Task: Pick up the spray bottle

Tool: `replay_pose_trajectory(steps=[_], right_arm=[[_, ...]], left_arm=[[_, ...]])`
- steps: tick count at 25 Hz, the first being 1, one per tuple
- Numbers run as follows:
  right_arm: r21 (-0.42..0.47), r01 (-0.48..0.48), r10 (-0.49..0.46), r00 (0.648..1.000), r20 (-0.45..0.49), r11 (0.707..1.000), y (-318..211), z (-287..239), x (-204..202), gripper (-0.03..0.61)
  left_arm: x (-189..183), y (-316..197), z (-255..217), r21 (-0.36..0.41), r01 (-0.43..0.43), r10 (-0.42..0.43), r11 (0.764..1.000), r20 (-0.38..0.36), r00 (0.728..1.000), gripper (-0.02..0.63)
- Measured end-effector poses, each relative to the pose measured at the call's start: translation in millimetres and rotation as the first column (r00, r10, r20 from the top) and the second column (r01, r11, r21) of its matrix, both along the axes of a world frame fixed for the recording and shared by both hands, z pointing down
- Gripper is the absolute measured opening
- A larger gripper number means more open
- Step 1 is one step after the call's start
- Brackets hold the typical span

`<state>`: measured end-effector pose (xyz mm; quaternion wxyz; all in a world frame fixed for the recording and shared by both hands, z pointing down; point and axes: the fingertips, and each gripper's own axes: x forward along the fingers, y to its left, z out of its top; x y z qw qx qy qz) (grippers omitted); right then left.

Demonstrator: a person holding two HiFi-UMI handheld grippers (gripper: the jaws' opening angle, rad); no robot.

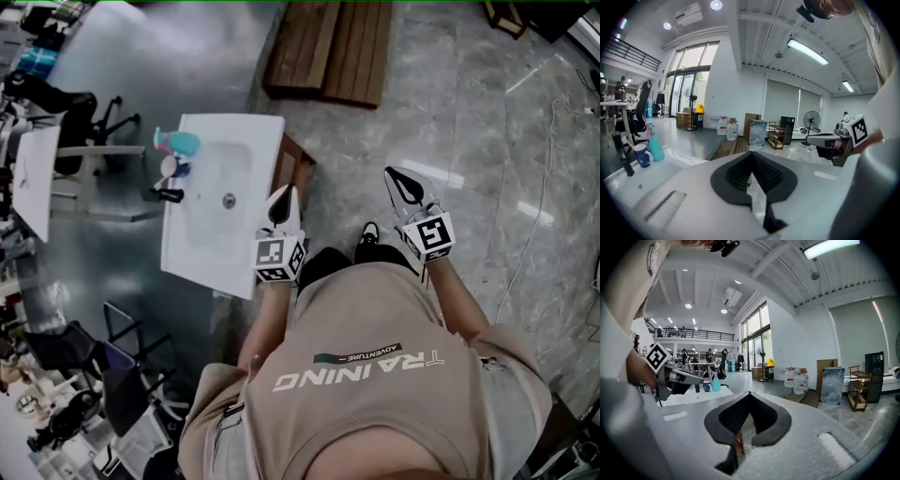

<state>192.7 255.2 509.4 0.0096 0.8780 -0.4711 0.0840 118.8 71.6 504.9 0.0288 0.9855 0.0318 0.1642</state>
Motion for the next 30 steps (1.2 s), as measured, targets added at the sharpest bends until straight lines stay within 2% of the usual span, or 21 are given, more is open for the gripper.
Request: replay_pose_trajectory(steps=[5, 11, 13, 17, 20, 26, 30], right_arm=[[-0.021, 0.078, -0.077, 0.997, 0.020, 0.997, -27.1, 8.6, 37.7, 0.002], [-0.042, 0.176, -0.177, 0.984, -0.012, 0.983, -96.7, 13.2, 57.5, 0.002], [-0.062, 0.186, -0.188, 0.982, -0.032, 0.981, -115.1, 14.3, 66.9, 0.002], [-0.085, 0.238, -0.245, 0.967, -0.076, 0.967, -149.4, -4.5, 90.0, 0.002], [-0.094, 0.272, -0.280, 0.955, -0.095, 0.958, -182.0, -18.7, 102.2, 0.002], [-0.087, 0.346, -0.352, 0.933, -0.074, 0.934, -249.1, -25.2, 101.0, 0.002], [-0.107, 0.436, -0.443, 0.895, -0.053, 0.893, -290.7, -19.5, 90.0, 0.002]], left_arm=[[19.3, -24.3, -0.5, -0.001, 0.080, -0.080, 0.997, 0.010, 0.997, 0.016], [28.5, -87.6, 27.0, -0.030, 0.151, -0.151, 0.988, 0.014, 0.988, 0.017], [37.8, -106.7, 33.6, -0.046, 0.170, -0.171, 0.984, -0.012, 0.985, 0.015], [65.2, -138.9, 12.0, -0.065, 0.207, -0.213, 0.976, -0.105, 0.971, 0.016], [72.6, -165.1, 5.4, -0.083, 0.235, -0.244, 0.968, -0.124, 0.962, 0.015], [51.5, -213.0, 7.3, -0.113, 0.320, -0.333, 0.941, -0.119, 0.935, 0.016], [27.0, -240.3, 8.4, -0.121, 0.399, -0.412, 0.909, -0.117, 0.904, 0.016]])
